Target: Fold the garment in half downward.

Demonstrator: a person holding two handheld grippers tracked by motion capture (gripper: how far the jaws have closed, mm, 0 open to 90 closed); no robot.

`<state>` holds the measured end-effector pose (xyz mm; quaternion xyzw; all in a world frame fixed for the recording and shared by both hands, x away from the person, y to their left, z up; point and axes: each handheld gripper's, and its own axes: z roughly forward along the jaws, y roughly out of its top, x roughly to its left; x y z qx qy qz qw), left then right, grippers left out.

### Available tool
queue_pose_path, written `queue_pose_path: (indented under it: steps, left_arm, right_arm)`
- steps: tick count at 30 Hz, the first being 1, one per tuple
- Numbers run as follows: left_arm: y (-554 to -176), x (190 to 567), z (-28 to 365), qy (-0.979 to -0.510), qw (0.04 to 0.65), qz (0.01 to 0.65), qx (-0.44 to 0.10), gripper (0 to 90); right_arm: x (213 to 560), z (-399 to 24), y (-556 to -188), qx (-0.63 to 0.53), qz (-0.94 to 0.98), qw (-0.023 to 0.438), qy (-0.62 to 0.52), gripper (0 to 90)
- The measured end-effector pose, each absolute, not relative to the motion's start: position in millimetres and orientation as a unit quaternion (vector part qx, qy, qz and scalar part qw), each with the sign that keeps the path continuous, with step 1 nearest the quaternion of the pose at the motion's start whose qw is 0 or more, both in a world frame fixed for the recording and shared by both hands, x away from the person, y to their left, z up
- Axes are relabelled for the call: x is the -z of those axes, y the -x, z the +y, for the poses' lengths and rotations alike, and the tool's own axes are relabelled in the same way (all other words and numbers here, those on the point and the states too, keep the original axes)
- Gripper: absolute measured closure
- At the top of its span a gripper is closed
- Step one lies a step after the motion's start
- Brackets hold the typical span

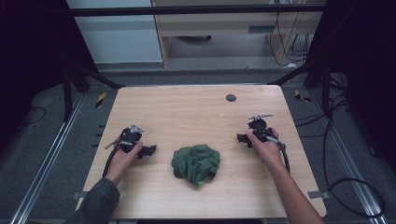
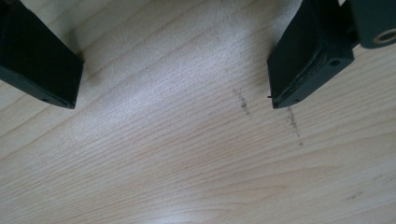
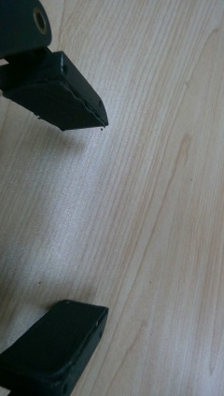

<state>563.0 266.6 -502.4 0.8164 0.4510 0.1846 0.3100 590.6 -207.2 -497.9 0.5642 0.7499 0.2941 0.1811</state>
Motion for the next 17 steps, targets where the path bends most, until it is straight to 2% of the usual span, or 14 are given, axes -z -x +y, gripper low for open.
queue_pose_path:
  steps: [6, 10, 17]
  left_arm:
    - [-557.4, 507.6, 268.1, -0.806, 0.331, 0.449, -0.2, 0.2]
    - [-555.7, 507.8, 267.2, -0.801, 0.329, 0.457, -0.203, 0.0]
    - [-554.3, 507.8, 266.6, -0.797, 0.328, 0.465, -0.205, 0.0]
  right_arm:
    - [501.7, -199.2, -589.3, -0.279, 0.754, 0.208, -0.557, 5.1]
    - [510.8, -198.4, -585.1, -0.316, 0.741, 0.234, -0.545, 1.5]
    - [511.2, -196.9, -583.4, -0.313, 0.733, 0.236, -0.555, 0.3]
